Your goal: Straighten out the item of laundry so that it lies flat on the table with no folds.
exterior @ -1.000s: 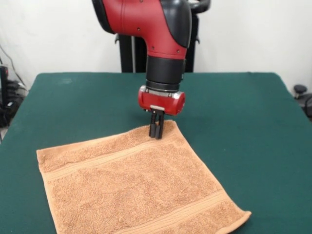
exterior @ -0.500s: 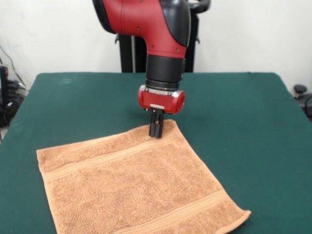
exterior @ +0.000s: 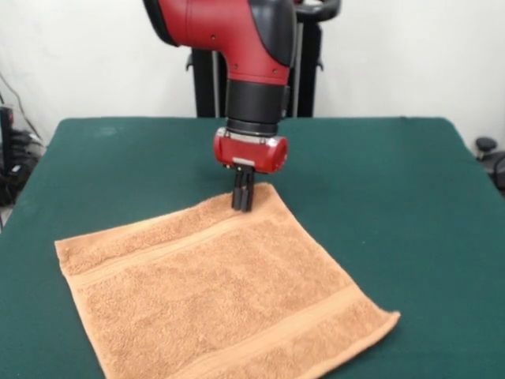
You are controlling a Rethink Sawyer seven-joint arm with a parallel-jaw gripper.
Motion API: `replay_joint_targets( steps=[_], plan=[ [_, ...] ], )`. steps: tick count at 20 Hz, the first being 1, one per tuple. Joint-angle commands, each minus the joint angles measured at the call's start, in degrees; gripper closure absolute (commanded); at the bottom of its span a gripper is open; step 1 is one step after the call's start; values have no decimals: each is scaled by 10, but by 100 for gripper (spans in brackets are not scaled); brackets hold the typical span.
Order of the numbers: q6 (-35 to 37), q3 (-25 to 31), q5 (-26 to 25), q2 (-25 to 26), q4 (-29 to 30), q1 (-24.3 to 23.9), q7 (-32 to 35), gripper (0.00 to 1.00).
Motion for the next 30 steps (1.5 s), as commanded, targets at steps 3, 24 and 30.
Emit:
replay_joint_targets(
  steps=[3,24,30],
  plan=[
    [69,-9,-59,43,120,-36,64,100],
    [62,-1,-70,66,106,-45,75,100],
    [43,-11,-80,62,131,-47,82,100]
  ],
)
